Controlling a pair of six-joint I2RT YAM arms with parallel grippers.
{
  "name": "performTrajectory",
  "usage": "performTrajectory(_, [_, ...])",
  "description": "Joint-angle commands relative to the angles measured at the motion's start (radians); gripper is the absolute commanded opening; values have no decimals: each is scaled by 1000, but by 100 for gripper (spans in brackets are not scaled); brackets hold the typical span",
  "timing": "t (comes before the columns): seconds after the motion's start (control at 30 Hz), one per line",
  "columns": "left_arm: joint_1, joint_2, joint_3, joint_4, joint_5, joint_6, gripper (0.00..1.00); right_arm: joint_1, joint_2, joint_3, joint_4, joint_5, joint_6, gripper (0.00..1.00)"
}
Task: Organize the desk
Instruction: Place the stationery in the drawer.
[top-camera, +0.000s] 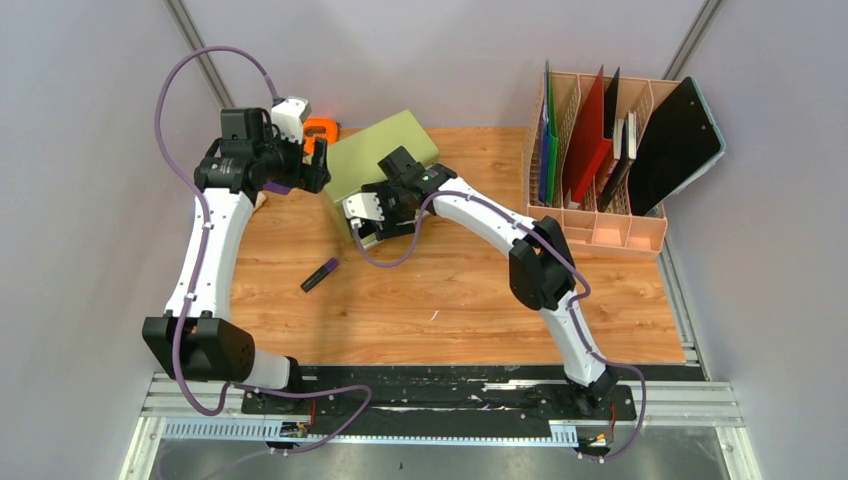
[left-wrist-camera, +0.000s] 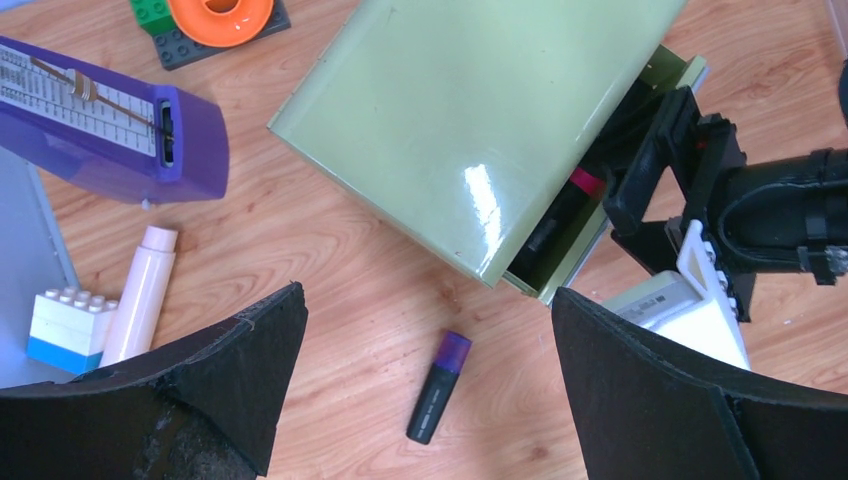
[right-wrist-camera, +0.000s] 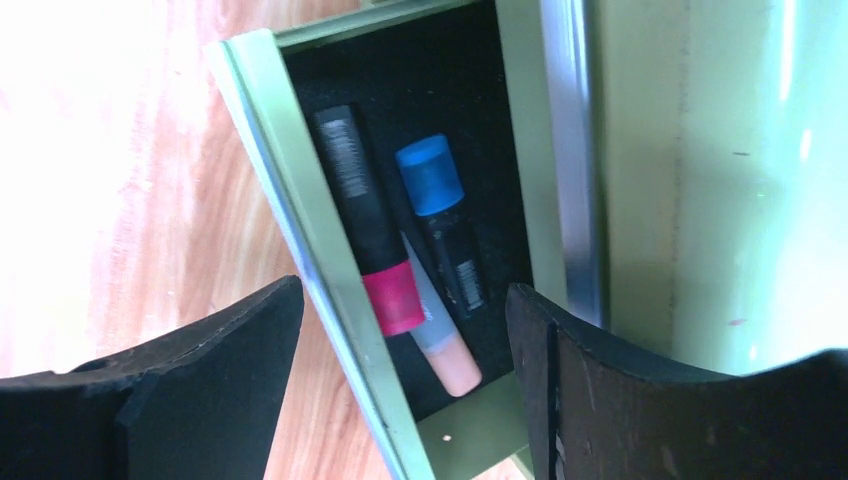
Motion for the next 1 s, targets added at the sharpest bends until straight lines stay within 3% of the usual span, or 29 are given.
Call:
performTrajectory(0.0, [34,-27,24,27,-11,-3,100,24,-113,-31,29,-95,48,75])
performTrajectory(0.4, [145,-61,40,48,-11,-94,100,149,-67,69,-6,-228,103,73])
performTrajectory(0.63, [252,-89,19,71,11,-134,100,189,57,171,2,-256,89,73])
performTrajectory(0.97, [323,-144,-28,87,11,-101,100,191,237,295,49,-295,92,71])
